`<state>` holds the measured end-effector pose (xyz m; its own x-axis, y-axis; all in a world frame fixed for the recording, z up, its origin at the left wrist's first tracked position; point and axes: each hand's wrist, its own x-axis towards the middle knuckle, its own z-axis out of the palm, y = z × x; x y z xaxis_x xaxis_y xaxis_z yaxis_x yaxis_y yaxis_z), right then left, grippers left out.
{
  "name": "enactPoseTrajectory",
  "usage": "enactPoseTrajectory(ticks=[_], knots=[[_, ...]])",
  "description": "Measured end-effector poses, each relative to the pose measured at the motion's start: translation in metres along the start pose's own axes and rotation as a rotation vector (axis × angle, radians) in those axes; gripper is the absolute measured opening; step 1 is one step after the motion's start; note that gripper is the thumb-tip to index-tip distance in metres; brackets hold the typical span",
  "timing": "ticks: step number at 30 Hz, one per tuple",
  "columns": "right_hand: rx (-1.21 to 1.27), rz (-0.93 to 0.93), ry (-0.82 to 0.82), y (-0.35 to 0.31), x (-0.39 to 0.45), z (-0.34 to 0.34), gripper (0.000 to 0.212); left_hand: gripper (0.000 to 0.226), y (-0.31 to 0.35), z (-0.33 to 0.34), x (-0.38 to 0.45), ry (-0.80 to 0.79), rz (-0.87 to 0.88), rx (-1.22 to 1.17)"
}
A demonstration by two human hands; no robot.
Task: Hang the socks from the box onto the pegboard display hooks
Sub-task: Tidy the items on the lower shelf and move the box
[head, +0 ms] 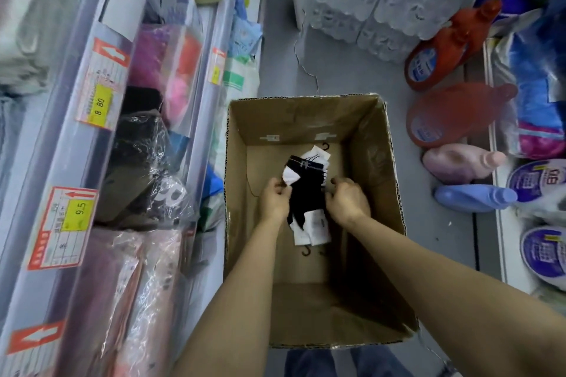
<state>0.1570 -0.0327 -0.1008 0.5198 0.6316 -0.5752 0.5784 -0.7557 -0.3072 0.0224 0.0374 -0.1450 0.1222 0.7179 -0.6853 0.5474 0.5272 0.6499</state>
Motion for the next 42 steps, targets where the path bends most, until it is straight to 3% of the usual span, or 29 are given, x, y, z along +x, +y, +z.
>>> enactPoseTrajectory(ticks=[2,5,10,13,16,21,26,30,34,39,42], knots=[[0.024,0.015,-0.011,0.005,-0.001,0.005,0.038,0.016,-0.008,0.000,0.002,0.114,-0.083,-0.046],[0.063,0.088,-0.066,0.011,0.000,0.019,0.036,0.021,-0.026,-0.002,-0.005,0.210,-0.158,0.145],[0.265,0.355,-0.205,0.008,-0.005,0.045,0.041,0.025,-0.050,0.026,-0.026,-0.149,-0.263,0.315],[0.389,0.467,-0.197,0.013,-0.007,0.059,0.044,0.021,-0.054,0.043,-0.030,-0.135,-0.291,0.300],[0.438,0.501,-0.144,0.016,-0.006,0.053,0.037,0.015,-0.058,0.044,-0.024,-0.129,-0.384,0.068],[0.522,0.394,-0.056,0.013,-0.008,0.034,0.033,0.020,-0.034,0.022,-0.035,-0.070,-0.326,-0.192],[0.920,0.436,-0.138,0.003,-0.011,0.016,0.016,0.065,-0.013,0.009,-0.048,-0.149,-0.121,-0.328],[1.111,0.429,-0.152,-0.005,-0.016,-0.004,0.023,0.027,-0.001,0.000,-0.047,-0.080,0.038,-0.184],[1.142,0.244,-0.200,-0.006,-0.024,-0.021,0.024,0.008,0.023,-0.016,-0.042,-0.042,0.055,-0.222],[1.154,0.060,-0.167,-0.015,-0.027,-0.033,0.004,0.015,0.055,-0.029,-0.050,-0.078,0.030,-0.352],[1.201,0.033,-0.186,-0.024,-0.027,-0.044,0.007,0.019,0.067,-0.032,-0.059,-0.075,0.080,-0.443]])
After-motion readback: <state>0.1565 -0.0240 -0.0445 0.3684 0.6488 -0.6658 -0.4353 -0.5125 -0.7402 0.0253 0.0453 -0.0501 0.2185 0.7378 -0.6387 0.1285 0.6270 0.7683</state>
